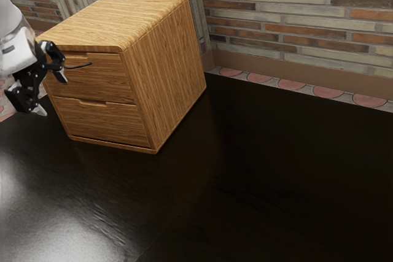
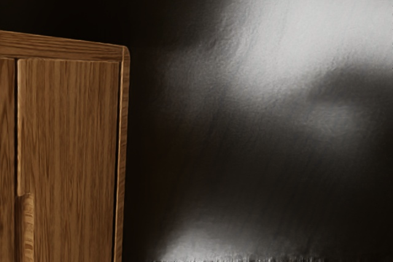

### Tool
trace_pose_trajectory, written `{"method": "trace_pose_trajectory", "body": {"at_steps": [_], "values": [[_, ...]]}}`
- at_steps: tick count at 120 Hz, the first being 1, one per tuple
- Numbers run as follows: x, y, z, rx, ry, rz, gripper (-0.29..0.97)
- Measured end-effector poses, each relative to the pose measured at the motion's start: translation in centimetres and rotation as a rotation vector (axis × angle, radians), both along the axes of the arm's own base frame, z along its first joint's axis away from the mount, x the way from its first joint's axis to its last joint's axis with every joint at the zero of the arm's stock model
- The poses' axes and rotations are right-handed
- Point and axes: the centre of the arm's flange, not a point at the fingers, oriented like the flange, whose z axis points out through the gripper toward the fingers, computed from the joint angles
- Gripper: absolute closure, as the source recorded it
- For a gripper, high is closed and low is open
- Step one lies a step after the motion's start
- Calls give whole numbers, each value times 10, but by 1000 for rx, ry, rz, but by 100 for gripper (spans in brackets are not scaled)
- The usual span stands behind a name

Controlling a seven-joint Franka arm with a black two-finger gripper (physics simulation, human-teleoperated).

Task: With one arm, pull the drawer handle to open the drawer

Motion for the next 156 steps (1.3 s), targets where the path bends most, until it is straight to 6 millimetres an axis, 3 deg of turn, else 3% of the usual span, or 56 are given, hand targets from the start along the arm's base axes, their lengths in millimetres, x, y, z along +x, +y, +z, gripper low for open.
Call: {"method": "trace_pose_trajectory", "body": {"at_steps": [22, 66, 92, 132, 156], "values": [[7, 9, 15, 50, -19, -88, 0], [11, 27, 10, -15, -84, -114, 0], [4, 46, 5, -29, -100, -57, 0], [28, 57, -10, -23, -108, -4, 0], [28, 73, -15, -23, -122, 49, 0]]}}
